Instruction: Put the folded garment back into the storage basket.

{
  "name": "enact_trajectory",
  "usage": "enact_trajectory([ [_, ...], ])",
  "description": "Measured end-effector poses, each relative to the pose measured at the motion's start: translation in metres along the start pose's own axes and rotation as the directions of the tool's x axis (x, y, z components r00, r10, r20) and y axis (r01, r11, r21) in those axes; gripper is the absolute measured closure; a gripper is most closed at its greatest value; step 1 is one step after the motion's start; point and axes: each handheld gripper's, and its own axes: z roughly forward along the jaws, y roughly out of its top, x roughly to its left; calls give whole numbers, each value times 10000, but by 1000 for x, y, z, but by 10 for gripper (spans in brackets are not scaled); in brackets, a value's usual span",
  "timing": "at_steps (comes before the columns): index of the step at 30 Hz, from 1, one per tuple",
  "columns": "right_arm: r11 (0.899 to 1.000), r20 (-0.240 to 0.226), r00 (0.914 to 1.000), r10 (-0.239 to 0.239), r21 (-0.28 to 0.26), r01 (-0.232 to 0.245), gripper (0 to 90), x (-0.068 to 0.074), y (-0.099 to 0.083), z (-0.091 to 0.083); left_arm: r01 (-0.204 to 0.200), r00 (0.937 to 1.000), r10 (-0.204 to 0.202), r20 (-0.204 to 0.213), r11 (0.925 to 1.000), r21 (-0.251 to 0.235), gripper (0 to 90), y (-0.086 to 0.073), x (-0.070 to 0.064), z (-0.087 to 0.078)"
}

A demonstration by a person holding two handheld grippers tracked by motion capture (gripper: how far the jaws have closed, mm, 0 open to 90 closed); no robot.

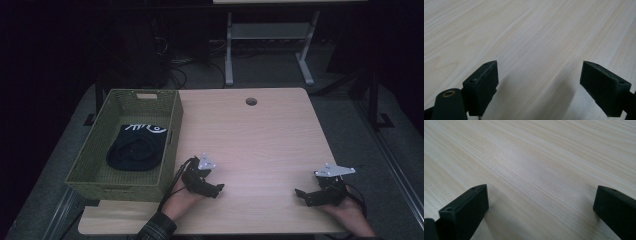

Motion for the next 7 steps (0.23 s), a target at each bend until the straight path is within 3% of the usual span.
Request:
enact_trajectory([
  [7,10000,-2,10000,-2,4,2,0,0,0,0,-282,9995,287,-157,9990,333,133,-3,-1,5],
])
